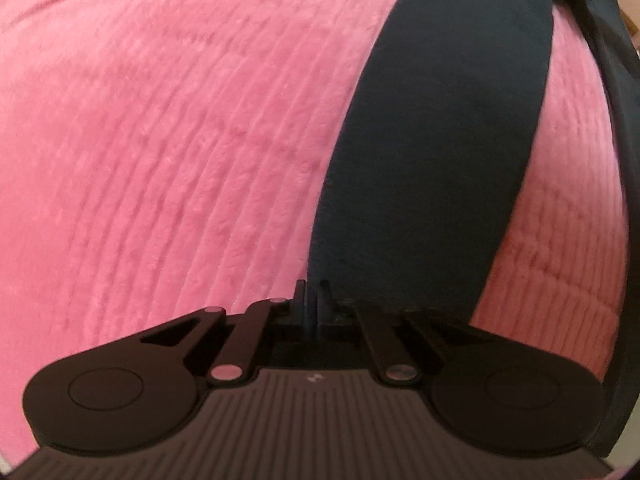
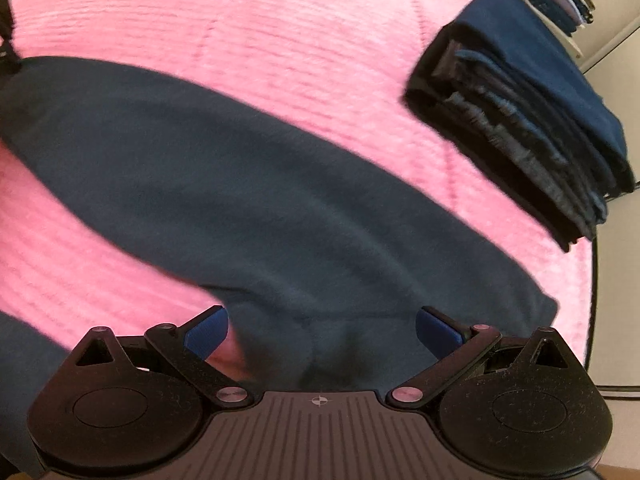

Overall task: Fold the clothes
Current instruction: 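Grasp a trouser leg hem with the left gripper while the right gripper grasps the other hem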

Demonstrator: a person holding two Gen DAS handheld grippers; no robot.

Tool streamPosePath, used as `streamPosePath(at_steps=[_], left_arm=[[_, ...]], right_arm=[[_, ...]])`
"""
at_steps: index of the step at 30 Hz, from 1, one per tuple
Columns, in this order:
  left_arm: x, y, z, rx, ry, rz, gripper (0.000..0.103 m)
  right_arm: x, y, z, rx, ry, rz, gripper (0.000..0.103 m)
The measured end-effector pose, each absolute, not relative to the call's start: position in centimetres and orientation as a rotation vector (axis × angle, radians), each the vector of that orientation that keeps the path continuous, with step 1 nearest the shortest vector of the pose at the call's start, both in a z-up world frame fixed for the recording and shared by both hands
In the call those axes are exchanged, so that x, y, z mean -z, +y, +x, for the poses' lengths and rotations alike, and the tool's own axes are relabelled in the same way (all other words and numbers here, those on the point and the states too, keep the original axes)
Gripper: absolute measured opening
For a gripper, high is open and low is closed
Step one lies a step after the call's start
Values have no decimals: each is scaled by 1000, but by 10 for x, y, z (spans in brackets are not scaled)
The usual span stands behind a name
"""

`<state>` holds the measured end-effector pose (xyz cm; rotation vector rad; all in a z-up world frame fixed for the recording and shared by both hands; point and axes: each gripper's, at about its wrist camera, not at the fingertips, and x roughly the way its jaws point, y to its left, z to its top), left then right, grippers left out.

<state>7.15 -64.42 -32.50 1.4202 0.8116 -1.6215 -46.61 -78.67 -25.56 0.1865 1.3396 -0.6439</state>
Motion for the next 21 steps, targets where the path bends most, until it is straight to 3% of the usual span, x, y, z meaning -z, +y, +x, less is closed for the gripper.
streamPosePath(at_steps=[5,11,13,14,20,21], left_arm=[[286,-622,38,1568,629,1485,1],[260,-604,-2,1442,568,1519,1],[257,-603,-14,1400,576,1528,1],[255,-603,-20,1379,580,1532,1],[246,-595,-54,1312,594,1613,1],[246,-595,-58,1302,596,1629,1]], right_arm=[[248,-835,-489,633,1344,131,103],[265,-915,-525,511,1435,-74,102],[273,-943,-535,463,1465,-130,89],[278,-950,-535,401,1469,-139,78],[312,-976,-528,24,1530,-227,77],[318,-978,-527,-12,1552,-202,65]])
